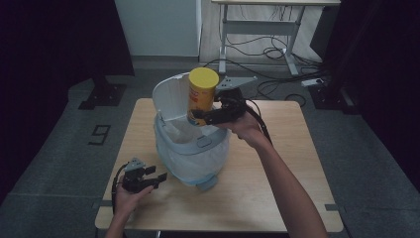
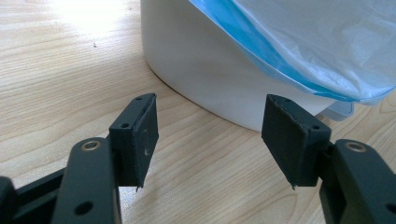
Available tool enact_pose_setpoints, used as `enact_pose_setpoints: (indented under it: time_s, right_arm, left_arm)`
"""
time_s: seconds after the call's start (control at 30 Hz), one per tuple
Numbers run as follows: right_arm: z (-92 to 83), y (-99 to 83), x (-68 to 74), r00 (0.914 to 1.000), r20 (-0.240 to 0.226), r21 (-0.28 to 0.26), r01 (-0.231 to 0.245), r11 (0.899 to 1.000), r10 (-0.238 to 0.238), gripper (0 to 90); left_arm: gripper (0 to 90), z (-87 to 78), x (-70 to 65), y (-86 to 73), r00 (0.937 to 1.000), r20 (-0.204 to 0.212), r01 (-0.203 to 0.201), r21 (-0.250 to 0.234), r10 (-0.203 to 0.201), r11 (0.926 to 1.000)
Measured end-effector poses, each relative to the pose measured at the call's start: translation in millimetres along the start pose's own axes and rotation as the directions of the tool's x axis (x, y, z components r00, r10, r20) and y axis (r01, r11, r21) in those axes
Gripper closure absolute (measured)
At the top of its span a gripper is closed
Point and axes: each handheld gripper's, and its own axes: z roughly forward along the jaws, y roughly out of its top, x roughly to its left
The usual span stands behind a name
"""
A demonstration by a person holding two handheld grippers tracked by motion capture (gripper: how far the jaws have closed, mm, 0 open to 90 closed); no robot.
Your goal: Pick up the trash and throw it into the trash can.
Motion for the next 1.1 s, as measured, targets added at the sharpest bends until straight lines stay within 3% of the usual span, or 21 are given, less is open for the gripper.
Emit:
enact_pose_setpoints:
  time_s: [0.1, 0.17, 0.3, 0.63, 1.1]
  right_arm:
    - [6.5, -1.5, -0.2, 1.0, -0.003, 0.003, 0.003, 1.0, -0.003, 22.7]
    - [12.2, -3.6, 0.4, 0.9999, -0.012, 0.011, 0.001, 1.0, 0.0, 13.5]
    - [11.9, -7.5, 2.3, 0.9999, -0.001, 0.019, 0.013, 1.0, -0.013, 12.4]
    - [-21.2, -27.3, -3.7, 0.9988, 0.047, -0.002, 0.018, 1.0, -0.018, 16.2]
    - [-76.4, -83.6, -14.7, 0.9924, 0.12, -0.035, -0.021, 0.999, 0.025, 19.3]
  left_arm:
    - [36.3, 0.8, -0.1, -0.2, 1.0, 0.0, -0.002, 0.003, 0.002, 1.0]
    - [36.3, 0.9, 0.0, -0.2, 1.0, 0.001, -0.003, 0.004, 0.003, 1.0]
    - [36.3, 0.3, 0.1, -0.1, 1.0, 0.0, 0.0, 0.001, 0.0, 1.0]
    - [36.3, -1.1, 0.6, 0.8, 1.0, -0.008, 0.004, -0.004, -0.004, 1.0]
    - [36.3, 0.8, -0.5, 0.5, 0.9999, -0.014, 0.003, 0.003, -0.003, 1.0]
